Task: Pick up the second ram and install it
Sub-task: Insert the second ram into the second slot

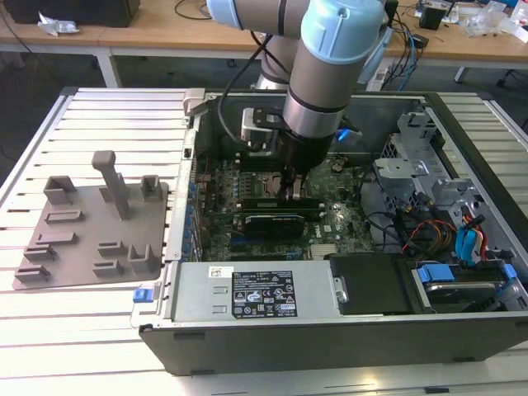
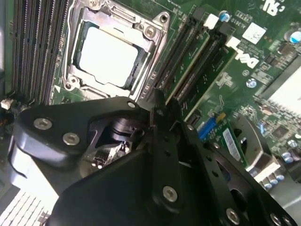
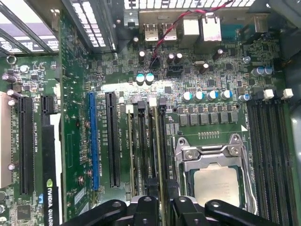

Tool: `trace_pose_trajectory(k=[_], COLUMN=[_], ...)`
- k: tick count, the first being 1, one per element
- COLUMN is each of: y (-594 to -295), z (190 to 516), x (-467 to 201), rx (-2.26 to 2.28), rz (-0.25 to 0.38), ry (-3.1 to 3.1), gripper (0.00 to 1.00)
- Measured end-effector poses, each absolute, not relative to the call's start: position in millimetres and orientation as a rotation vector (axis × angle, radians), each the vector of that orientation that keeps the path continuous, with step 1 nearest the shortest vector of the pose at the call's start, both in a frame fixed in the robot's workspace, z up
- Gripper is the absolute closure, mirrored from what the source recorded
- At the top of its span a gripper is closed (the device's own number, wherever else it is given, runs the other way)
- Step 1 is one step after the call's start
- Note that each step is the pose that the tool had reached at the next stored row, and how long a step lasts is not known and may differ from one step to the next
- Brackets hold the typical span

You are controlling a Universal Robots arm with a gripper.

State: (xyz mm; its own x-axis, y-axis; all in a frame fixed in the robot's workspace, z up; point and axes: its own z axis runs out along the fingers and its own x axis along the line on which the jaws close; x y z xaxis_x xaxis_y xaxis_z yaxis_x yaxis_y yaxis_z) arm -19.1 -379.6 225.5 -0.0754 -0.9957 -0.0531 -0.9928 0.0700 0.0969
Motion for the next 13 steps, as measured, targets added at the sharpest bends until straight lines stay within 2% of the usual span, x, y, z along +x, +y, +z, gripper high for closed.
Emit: trace_pose_trajectory(k=[3, 4, 5, 13], y=[-378, -377, -377, -377], z=[249, 258, 264, 264], x=[-19, -19, -19, -19], rx=[2.111, 2.108, 2.107, 2.107], rz=[-0.146, -0.138, -0.136, -0.136], ry=[-2.272, -2.270, -2.269, -2.269], gripper=[0.79, 0.87, 0.90, 0.90])
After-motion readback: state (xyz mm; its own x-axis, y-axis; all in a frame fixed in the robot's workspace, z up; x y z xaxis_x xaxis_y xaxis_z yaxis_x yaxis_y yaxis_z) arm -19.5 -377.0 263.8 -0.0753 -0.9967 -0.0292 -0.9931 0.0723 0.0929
